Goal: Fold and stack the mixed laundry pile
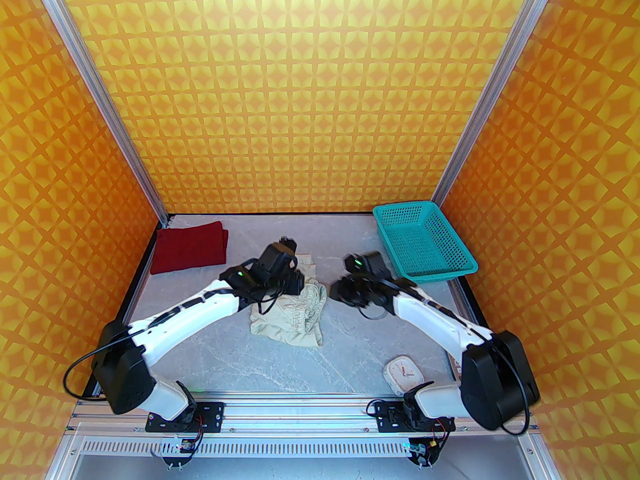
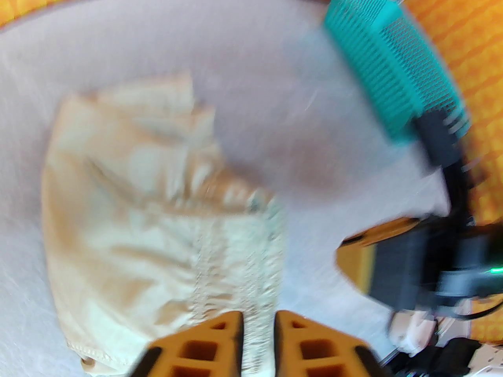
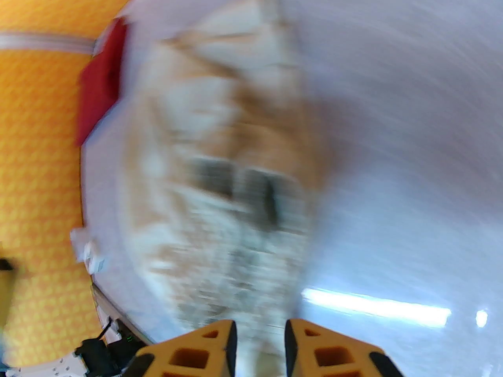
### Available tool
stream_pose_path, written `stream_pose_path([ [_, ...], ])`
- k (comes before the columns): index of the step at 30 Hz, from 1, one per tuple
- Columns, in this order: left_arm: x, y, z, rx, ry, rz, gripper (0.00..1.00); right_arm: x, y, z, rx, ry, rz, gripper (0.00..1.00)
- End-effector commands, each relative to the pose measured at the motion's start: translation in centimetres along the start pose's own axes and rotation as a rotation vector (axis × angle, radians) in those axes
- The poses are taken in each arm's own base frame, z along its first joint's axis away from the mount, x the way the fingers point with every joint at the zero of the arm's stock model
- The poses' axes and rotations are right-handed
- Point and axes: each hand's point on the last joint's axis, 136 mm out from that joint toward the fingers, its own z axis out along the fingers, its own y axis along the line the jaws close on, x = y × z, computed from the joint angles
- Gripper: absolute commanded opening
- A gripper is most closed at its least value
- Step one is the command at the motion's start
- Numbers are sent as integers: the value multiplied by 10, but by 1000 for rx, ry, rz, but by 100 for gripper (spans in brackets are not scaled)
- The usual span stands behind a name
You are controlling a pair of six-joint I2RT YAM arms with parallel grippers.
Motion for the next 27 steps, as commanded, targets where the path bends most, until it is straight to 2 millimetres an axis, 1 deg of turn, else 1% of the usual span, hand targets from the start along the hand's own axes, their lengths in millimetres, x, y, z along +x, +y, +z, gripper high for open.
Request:
stream_pose_path([
  [1,35,2,26,54,104,-10,8,-9,18,31,-68,39,27,21],
  [3,47,8,36,60,121,-30,6,-13,16,53,-95,49,61,16],
  [5,62,5,47,104,158,-38,6,-12,4,77,-89,77,96,13],
  [7,82,1,61,133,221,-47,6,-12,-10,97,-59,100,109,10],
  [8,92,0,66,140,248,-46,6,-12,-18,104,-36,106,115,9],
  [9,103,-1,71,144,280,-48,6,-13,-31,110,-6,108,130,8],
  [12,129,4,79,134,339,-63,5,-17,-62,118,33,100,175,6],
  [13,135,8,80,129,349,-72,5,-17,-70,120,26,102,196,5],
  [14,138,10,79,127,351,-76,6,-17,-73,122,9,107,206,5],
  [16,137,9,75,134,342,-70,8,-15,-75,123,-11,121,199,6],
  [18,129,6,66,144,325,-60,10,-16,-67,119,-27,141,169,7],
  [20,114,2,53,154,293,-47,11,-21,-60,109,-24,130,132,10],
  [21,103,-2,43,162,268,-40,11,-25,-54,102,-22,122,104,13],
  [23,85,-2,24,170,222,-36,14,-33,-44,83,-7,98,54,20],
  [25,69,9,8,161,181,-51,15,-37,-29,64,-10,75,0,22],
  [26,63,18,4,149,167,-62,15,-39,-21,56,-15,64,-24,23],
  [27,59,30,2,132,157,-73,15,-37,-12,50,-18,63,-46,23],
])
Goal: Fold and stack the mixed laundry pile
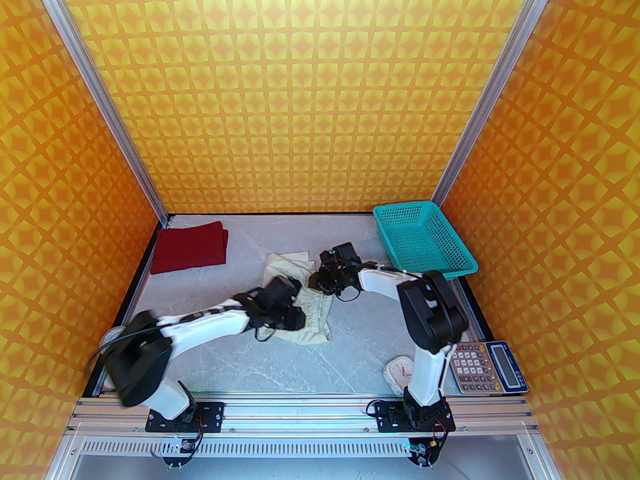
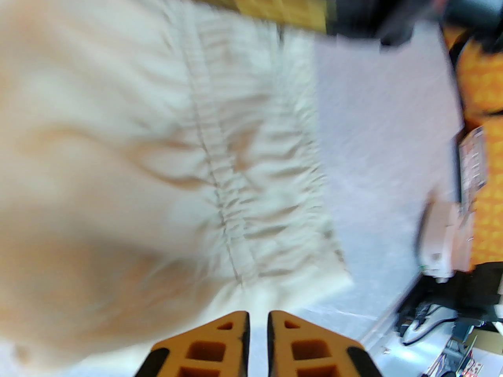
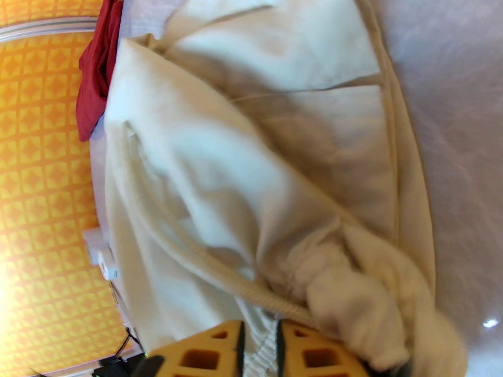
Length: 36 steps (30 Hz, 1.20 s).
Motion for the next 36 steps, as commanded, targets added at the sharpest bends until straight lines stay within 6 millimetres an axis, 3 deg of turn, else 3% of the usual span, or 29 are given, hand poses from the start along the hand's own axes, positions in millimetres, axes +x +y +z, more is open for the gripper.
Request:
stream_pose_path([
  [1,-12,25,-22,-46,-13,-17,15,-1,30,-32,26,-43,-117,23],
  [4,-23,60,-26,-95,-25,-58,12,21,55,-30,-18,-12,-150,23],
  [8,-31,77,-17,-73,-17,-94,10,56,60,-14,-81,42,-113,22],
  [11,-22,87,-2,-86,36,-117,9,80,33,3,-75,89,-33,22],
  [16,18,116,20,-128,115,-184,7,104,-20,17,51,118,-24,22],
  [20,38,126,22,-146,148,-200,7,109,-28,17,78,146,-81,27],
  [26,6,97,-26,-105,18,-141,16,86,18,-23,159,89,-379,34],
  [29,-12,99,-54,-104,-55,-149,32,82,51,-34,164,39,-575,40],
  [31,-16,114,-67,-127,-82,-165,43,87,75,-31,170,-2,-776,56],
  [33,-19,129,-75,-137,-96,-203,47,90,91,-24,199,-65,-983,67],
  [36,-21,142,-82,-103,-124,-251,54,98,111,-4,176,-127,-1234,69],
])
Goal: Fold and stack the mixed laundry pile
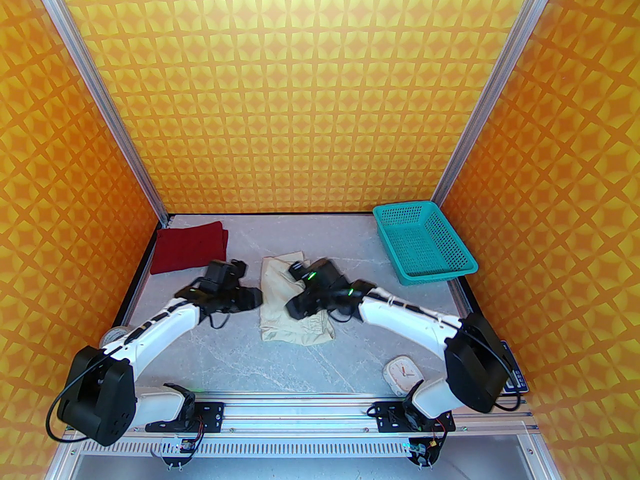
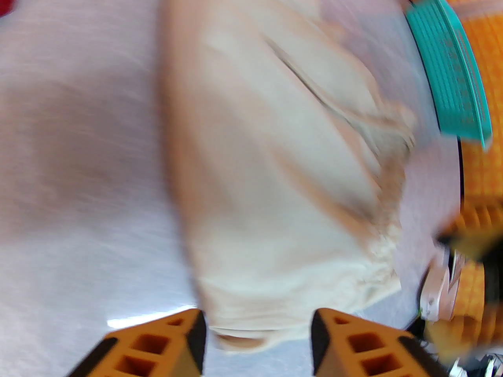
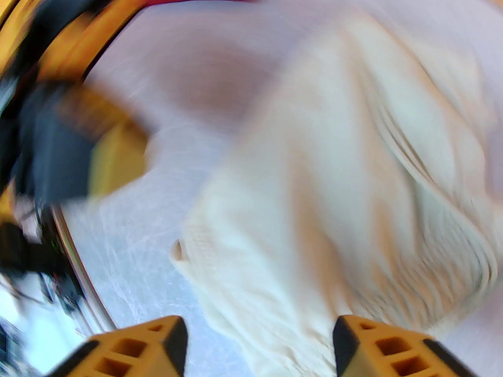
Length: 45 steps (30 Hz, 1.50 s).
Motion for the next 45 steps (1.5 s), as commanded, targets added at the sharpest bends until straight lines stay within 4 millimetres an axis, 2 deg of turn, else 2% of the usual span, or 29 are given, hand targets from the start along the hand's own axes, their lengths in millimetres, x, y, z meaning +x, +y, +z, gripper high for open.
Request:
stream_pose_path([
  [1,8,17,-6,21,27,-44,55,-2,4,21,73,-46,-363,68],
  [4,4,27,-10,52,3,-101,57,8,26,44,-14,-43,-549,68],
  [10,7,39,-18,58,-24,-143,61,36,45,79,-99,65,-701,68],
  [17,14,45,-15,62,-20,-167,63,45,36,105,-41,122,-751,66],
  [22,17,46,-12,68,-14,-189,65,50,20,117,43,160,-805,54],
  [25,21,49,-9,65,-5,-240,67,50,11,116,94,158,-815,46],
  [29,23,51,-5,79,-23,-321,68,49,14,111,87,124,-807,22],
  [31,23,49,-4,91,-36,-352,69,42,18,106,84,82,-781,14],
  [34,22,39,-3,120,-48,-386,72,26,24,96,87,-1,-743,6],
  [36,24,31,1,137,-40,-424,81,17,26,89,87,-45,-726,1],
  [39,23,17,9,165,-48,-462,85,6,27,78,87,-100,-701,0],
  [42,18,7,18,178,-50,-486,83,-3,28,66,80,-162,-669,0],
  [45,12,-1,28,190,-51,-512,82,-4,27,62,70,-184,-652,0],
])
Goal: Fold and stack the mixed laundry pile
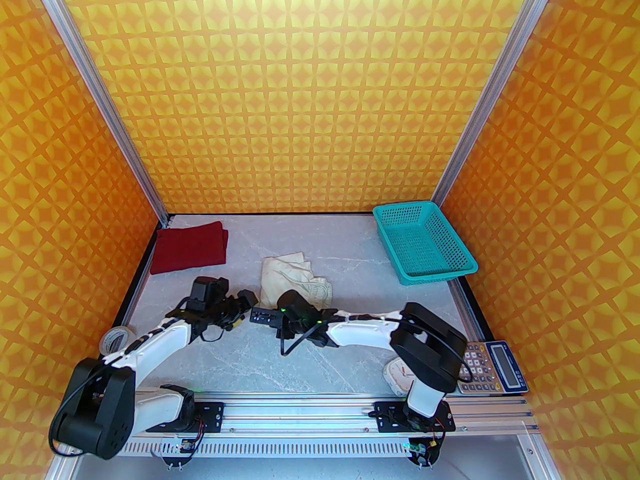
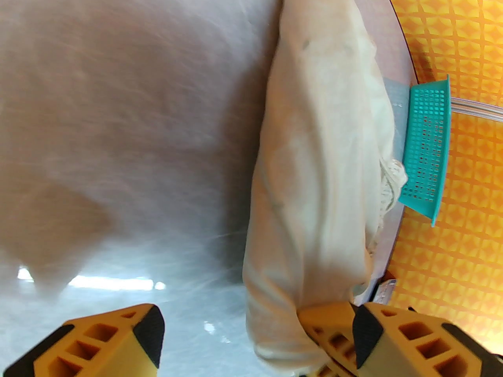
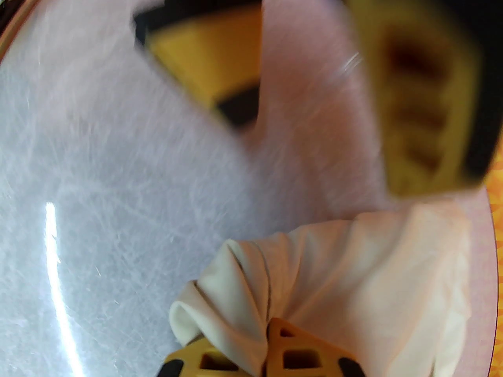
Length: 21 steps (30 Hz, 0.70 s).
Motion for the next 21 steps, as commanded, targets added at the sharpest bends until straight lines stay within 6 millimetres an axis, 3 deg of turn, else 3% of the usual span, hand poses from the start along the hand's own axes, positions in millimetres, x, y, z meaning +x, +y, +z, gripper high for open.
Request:
stream_pose_path([
  [1,-16,-17,10,36,-56,-67,82,-18,-9,-10,17,-94,44,0],
  [18,-33,-64,83,38,-27,-111,80,-19,-15,-28,53,-168,77,0],
  [21,-34,-68,93,37,-19,-104,74,-18,-18,-31,65,-178,87,0],
])
